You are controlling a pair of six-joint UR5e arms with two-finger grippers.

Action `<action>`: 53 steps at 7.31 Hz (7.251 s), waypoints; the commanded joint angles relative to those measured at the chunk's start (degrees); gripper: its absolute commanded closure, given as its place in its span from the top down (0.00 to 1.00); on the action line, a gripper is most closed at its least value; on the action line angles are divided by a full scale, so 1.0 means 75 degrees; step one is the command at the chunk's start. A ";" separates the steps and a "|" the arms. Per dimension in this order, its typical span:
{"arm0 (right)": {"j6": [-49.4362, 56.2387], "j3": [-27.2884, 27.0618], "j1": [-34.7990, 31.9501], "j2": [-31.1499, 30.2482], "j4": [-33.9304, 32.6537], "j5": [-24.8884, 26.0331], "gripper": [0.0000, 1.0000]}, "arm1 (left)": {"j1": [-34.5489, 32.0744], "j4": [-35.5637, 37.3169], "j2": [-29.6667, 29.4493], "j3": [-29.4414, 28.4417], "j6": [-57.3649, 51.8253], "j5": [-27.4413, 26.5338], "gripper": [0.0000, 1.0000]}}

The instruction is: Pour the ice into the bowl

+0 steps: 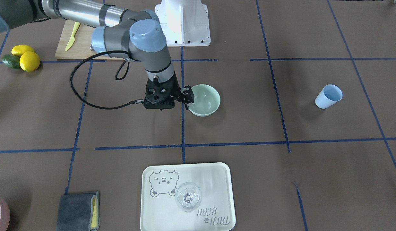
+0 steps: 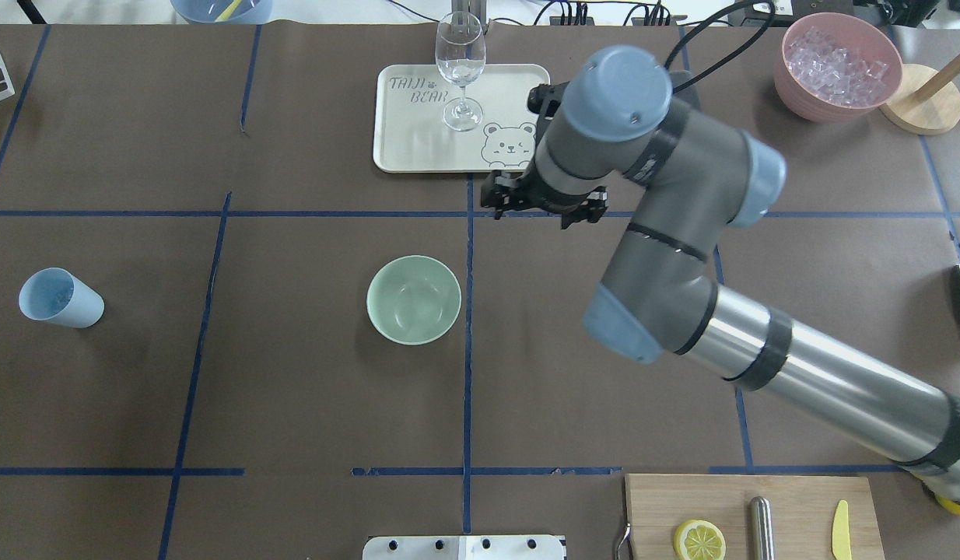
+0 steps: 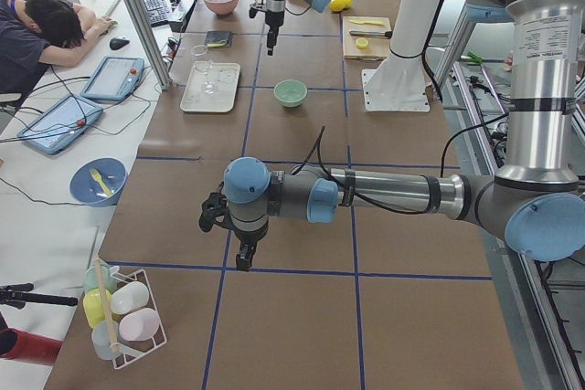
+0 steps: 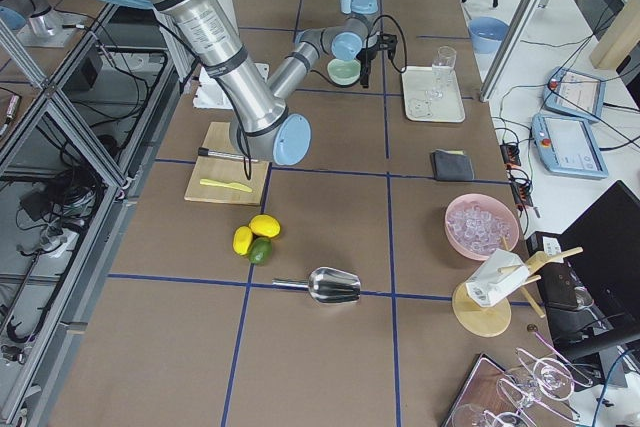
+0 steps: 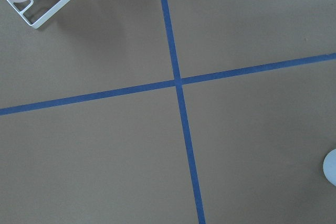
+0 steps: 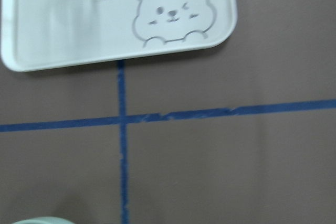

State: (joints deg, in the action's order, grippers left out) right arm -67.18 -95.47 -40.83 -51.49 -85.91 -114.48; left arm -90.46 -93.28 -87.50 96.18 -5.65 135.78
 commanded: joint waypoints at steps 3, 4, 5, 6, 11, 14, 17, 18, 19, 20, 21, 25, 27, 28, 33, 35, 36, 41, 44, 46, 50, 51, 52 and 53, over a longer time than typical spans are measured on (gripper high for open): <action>0.5476 -0.0923 -0.2869 -0.2223 -0.0990 -0.1736 1.00 | 0.0061 -0.0009 -0.0297 0.0101 -0.0008 -0.0104 1.00; 0.6811 -0.0784 -0.3642 -0.2727 -0.1014 -0.2077 1.00 | 0.0061 -0.0043 -0.0368 0.0090 0.0003 -0.0104 1.00; 0.8170 -0.0597 -0.4381 -0.3138 -0.1211 -0.2219 1.00 | 0.0049 -0.0601 -0.0577 -0.0038 0.0015 -0.0104 1.00; 0.9205 -0.0595 -0.4898 -0.3513 -0.1515 -0.2244 1.00 | 0.0037 -0.1082 -0.0522 0.0053 0.0015 -0.0092 1.00; 0.9496 -0.0408 -0.6134 -0.5180 -0.1447 -0.2479 1.00 | 0.0479 -0.6139 -0.0312 -0.0286 0.2918 -0.0161 1.00; 0.9438 -0.0384 -0.6134 -0.5240 -0.1447 -0.2467 1.00 | 0.2889 -0.9673 0.0639 -0.0239 0.5890 -0.3365 1.00; 0.9438 -0.0372 -0.6134 -0.5240 -0.1436 -0.2455 1.00 | 0.4730 -1.0923 0.1350 -0.0133 0.6959 -0.6107 1.00; 0.9403 -0.0372 -0.6134 -0.5251 -0.1447 -0.2455 1.00 | 0.5572 -1.1104 0.1505 -0.0133 0.7463 -0.7137 1.00; 0.9391 -0.0372 -0.6134 -0.5251 -0.1447 -0.2455 1.00 | 0.6369 -1.1095 0.1541 -0.0133 0.7770 -0.8307 1.00; 0.9402 -0.0372 -0.6134 -0.5275 -0.1447 -0.2444 1.00 | 0.6992 -1.1106 0.1681 -0.0145 0.7819 -0.9282 1.00; 0.9391 -0.0372 -0.6134 -0.5321 -0.1436 -0.2455 1.00 | 0.7520 -1.1106 0.1717 -0.0168 0.7912 -1.0150 1.00; 0.9391 -0.0384 -0.6134 -0.5333 -0.1436 -0.2455 1.00 | 0.8707 -1.1118 0.1752 -0.0683 0.8777 -1.1599 1.00; 0.9391 -0.0384 -0.6134 -0.5333 -0.1436 -0.2455 1.00 | 0.9024 -1.1118 0.1752 -0.0895 0.8921 -1.2162 1.00; 0.9391 -0.0372 -0.6134 -0.5333 -0.1436 -0.2455 1.00 | 0.9118 -1.1130 0.1752 -0.0953 0.8933 -1.2290 1.00; 0.9403 -0.0372 -0.6134 -0.5345 -0.1436 -0.2443 1.00 | 0.9447 -1.1141 0.1752 -0.1071 0.8968 -1.2642 1.00; 0.9403 -0.0372 -0.6134 -0.5345 -0.1436 -0.2432 1.00 | 0.9576 -1.1165 0.1752 -0.1211 0.9049 -1.2737 1.00; 0.9403 -0.0372 -0.6134 -0.5345 -0.1436 -0.2432 1.00 | 0.9623 -1.1165 0.1752 -0.1258 0.9096 -1.2748 1.00; 0.9403 -0.0372 -0.6134 -0.5333 -0.1436 -0.2432 1.00 | 0.9845 -1.1165 0.1683 -0.1678 0.9470 -1.2876 1.00; 0.9391 -0.0372 -0.6146 -0.5322 -0.1436 -0.2432 1.00 | 0.9928 -1.1153 0.1519 -0.1727 0.9542 -1.3216 1.00; 0.9403 -0.0372 -0.6146 -0.5322 -0.1436 -0.2420 1.00 | 0.9974 -1.1153 0.1285 -0.1878 0.9542 -1.3275 1.00; 0.9402 -0.0349 -0.6146 -0.5298 -0.1436 -0.2408 1.00 | 0.9986 -1.1165 0.1061 -0.2242 0.9530 -1.3545 1.00; 0.9403 -0.0337 -0.6146 -0.5298 -0.1436 -0.2408 1.00 | 0.9986 -1.1165 0.1026 -0.2359 0.9530 -1.3545 1.00; 0.9403 -0.0326 -0.6146 -0.5298 -0.1436 -0.2408 1.00 | 0.9986 -1.1153 0.1026 -0.2383 0.9530 -1.3545 1.00; 0.9403 -0.0337 -0.6146 -0.5298 -0.1436 -0.2408 1.00 | 1.0021 -1.1153 0.0991 -0.2476 0.9530 -1.3545 1.00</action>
State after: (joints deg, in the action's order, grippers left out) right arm 3.34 -97.98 -86.92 -91.23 -96.68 -132.54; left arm -15.47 -176.95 -79.84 78.33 65.83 34.21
